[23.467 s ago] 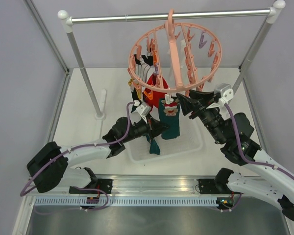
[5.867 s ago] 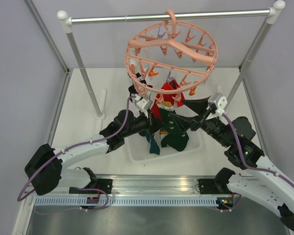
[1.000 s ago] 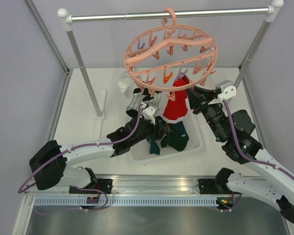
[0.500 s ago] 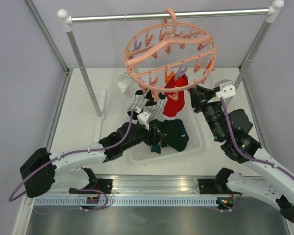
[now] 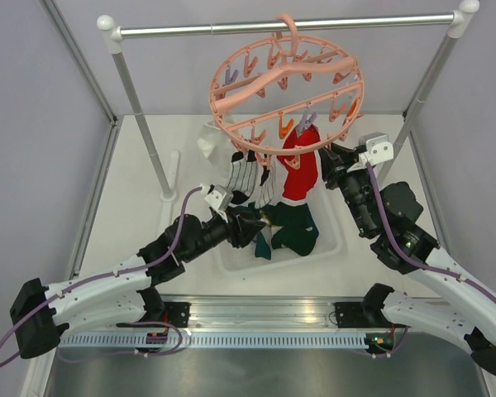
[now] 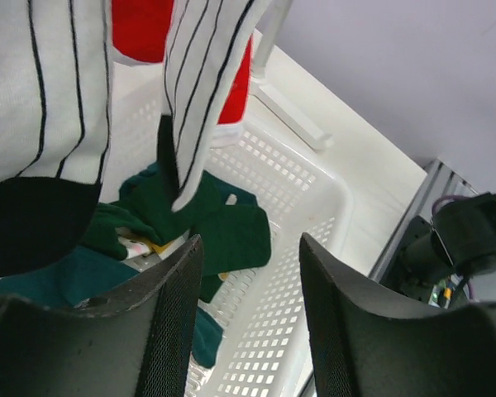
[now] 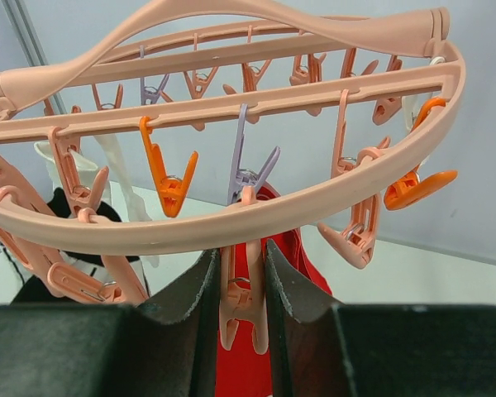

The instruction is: Remove the socks clipped to the hanger

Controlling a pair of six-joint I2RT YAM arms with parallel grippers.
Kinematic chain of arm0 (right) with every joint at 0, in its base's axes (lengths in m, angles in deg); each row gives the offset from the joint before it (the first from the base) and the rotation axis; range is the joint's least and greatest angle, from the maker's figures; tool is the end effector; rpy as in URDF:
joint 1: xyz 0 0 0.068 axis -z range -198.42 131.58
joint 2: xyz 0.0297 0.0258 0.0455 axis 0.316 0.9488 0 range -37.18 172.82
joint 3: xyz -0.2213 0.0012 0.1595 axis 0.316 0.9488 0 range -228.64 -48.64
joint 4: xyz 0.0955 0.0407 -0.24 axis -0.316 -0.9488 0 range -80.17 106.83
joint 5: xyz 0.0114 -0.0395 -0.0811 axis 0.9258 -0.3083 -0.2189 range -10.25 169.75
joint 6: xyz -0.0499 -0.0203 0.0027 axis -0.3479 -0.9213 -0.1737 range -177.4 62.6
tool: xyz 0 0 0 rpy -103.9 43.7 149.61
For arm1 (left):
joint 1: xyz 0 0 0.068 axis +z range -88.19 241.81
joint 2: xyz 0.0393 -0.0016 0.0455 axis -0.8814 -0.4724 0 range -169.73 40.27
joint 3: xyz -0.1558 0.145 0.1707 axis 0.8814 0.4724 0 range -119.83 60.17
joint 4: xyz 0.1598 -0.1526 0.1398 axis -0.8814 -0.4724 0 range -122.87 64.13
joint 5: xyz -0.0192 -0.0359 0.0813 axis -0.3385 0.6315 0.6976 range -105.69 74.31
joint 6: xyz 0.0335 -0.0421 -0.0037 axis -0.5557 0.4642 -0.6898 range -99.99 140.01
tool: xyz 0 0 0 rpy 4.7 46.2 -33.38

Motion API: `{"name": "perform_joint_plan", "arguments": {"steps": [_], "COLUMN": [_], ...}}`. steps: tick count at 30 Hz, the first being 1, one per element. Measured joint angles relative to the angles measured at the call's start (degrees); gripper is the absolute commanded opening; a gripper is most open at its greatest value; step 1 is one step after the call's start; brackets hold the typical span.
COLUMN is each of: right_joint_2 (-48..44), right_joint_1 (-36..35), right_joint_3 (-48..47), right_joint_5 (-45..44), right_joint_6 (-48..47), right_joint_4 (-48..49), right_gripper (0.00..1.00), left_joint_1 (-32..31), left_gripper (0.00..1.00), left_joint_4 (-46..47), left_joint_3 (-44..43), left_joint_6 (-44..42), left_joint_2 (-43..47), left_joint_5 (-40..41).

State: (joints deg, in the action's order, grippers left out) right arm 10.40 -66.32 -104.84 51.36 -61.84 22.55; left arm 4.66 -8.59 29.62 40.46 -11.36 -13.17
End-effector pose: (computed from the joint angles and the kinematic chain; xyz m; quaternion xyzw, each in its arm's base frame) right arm 0.1314 0.1202 0.4305 -0.0884 0.6190 0.1438 0.7670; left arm 0.1183 -0.1804 0.2811 0.2156 0.6976 -0.4155 0.5425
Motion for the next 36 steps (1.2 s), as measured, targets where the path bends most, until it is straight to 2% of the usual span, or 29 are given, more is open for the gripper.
{"name": "perform_joint_plan", "arguments": {"steps": [5,14,36], "right_joint_2": [0.0,0.1,0.4], "right_joint_1": [0.0,0.0,0.0], "right_joint_3": [0.0,-0.2,-0.7], "right_joint_5": [0.0,0.0,1.4], "right_joint_6": [-0.1,-0.1,0.4], "right_joint_4": [0.0,-0.1,-0.2], "right_gripper": [0.09,0.09,0.09], "left_joint_1": [0.0,0.0,0.0], "left_gripper": [0.61,0.62,0.62], "left_joint_4": [-0.6,-0.4,3.3], "left_joint_3": [0.0,-2.3,-5.3], "left_joint_6": [0.0,-0.7,-4.0], "left_joint_2": [0.9,-4.6,-10.9], "left_joint_5": [4.5,12.2,16.7]}}
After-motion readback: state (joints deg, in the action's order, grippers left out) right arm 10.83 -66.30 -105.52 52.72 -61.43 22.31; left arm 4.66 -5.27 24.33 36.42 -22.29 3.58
